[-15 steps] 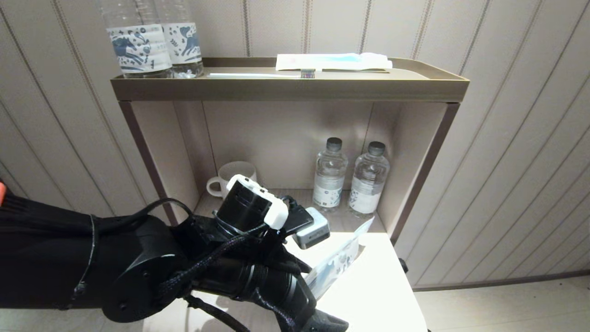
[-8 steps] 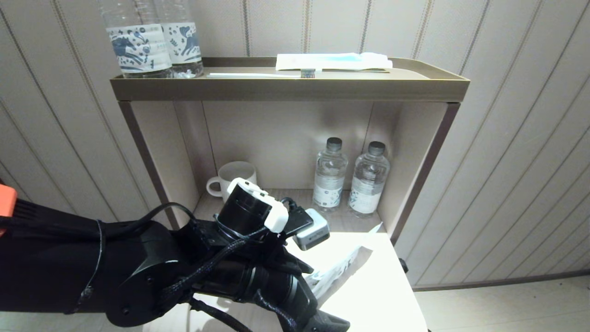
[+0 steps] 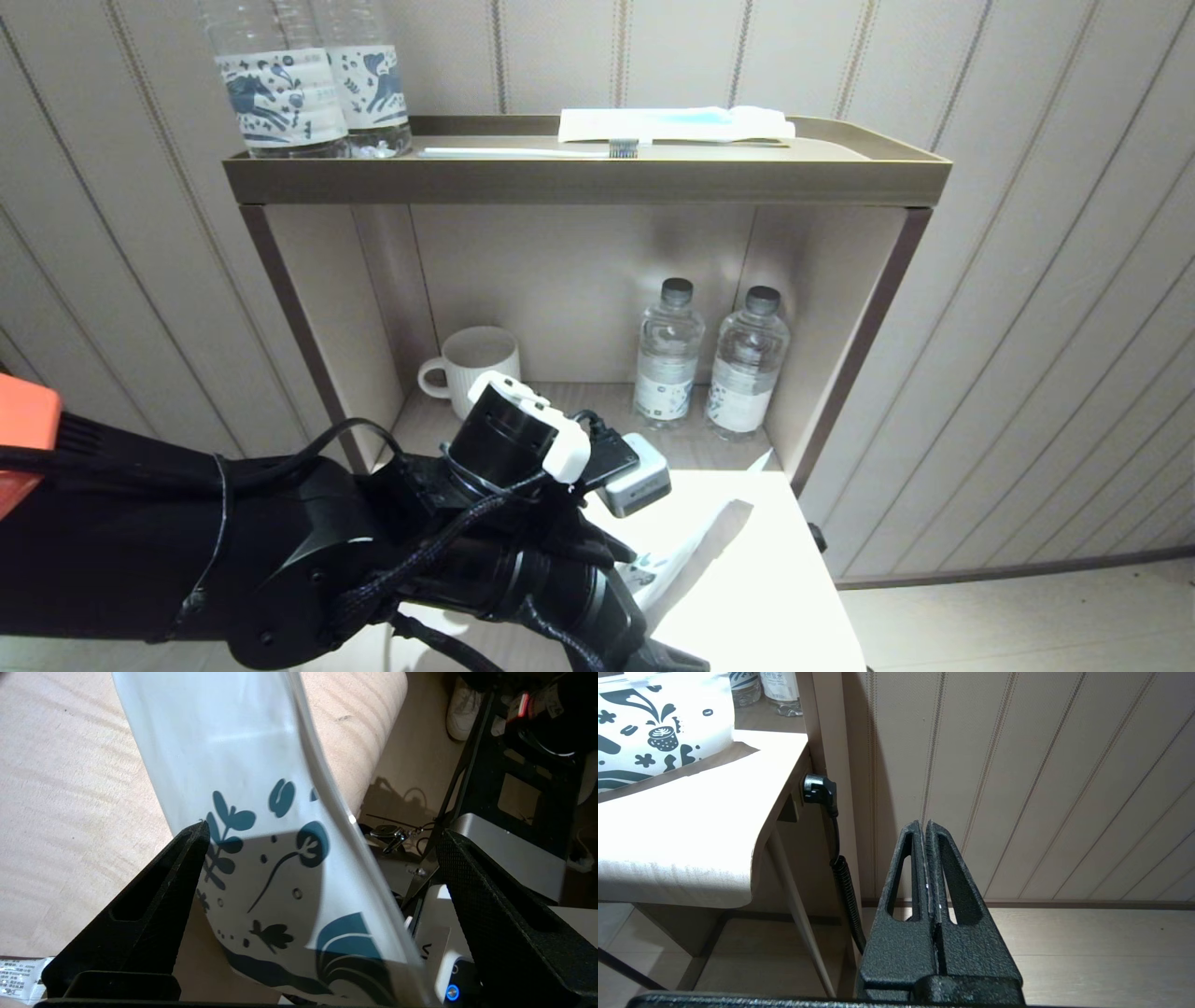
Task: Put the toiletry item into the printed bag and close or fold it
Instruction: Pick up the storage bag
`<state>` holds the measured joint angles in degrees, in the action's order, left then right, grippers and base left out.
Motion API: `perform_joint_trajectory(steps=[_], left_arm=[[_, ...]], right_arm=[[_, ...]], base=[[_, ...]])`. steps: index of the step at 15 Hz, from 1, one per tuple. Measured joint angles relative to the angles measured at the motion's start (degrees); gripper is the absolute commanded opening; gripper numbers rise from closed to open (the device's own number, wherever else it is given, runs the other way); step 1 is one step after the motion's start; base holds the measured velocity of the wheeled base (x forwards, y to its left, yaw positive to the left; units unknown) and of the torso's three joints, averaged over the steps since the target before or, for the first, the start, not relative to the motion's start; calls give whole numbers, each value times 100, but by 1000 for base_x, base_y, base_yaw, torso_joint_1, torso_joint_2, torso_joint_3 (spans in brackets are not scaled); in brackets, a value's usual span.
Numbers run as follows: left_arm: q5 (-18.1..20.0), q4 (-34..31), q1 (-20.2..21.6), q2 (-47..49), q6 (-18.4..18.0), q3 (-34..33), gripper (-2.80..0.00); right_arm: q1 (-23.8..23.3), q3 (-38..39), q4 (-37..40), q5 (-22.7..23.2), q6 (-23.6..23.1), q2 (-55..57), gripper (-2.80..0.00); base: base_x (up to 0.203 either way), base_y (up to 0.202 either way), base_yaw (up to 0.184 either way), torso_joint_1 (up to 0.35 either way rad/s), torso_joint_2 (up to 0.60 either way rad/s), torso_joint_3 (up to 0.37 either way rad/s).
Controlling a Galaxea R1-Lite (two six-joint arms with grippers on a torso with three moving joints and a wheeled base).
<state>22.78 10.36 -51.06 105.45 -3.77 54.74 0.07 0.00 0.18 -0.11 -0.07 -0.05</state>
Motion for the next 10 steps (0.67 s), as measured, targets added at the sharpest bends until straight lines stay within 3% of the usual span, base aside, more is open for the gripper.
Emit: perform_joint_trajectory(steps=[7, 8, 10], left_arm=[[41, 9, 317, 100, -9, -39, 0], [37, 24, 363, 111, -6, -39, -280], [12, 91, 382, 147, -11, -41, -280]], right_arm=[[2, 0, 0, 1, 0, 0, -280], [0, 0, 0, 1, 0, 0, -280], [0, 0, 0, -1, 0, 0, -280]], base=[[0, 0, 0, 0, 0, 0], [0, 0, 0, 0, 0, 0], [0, 0, 0, 0, 0, 0]])
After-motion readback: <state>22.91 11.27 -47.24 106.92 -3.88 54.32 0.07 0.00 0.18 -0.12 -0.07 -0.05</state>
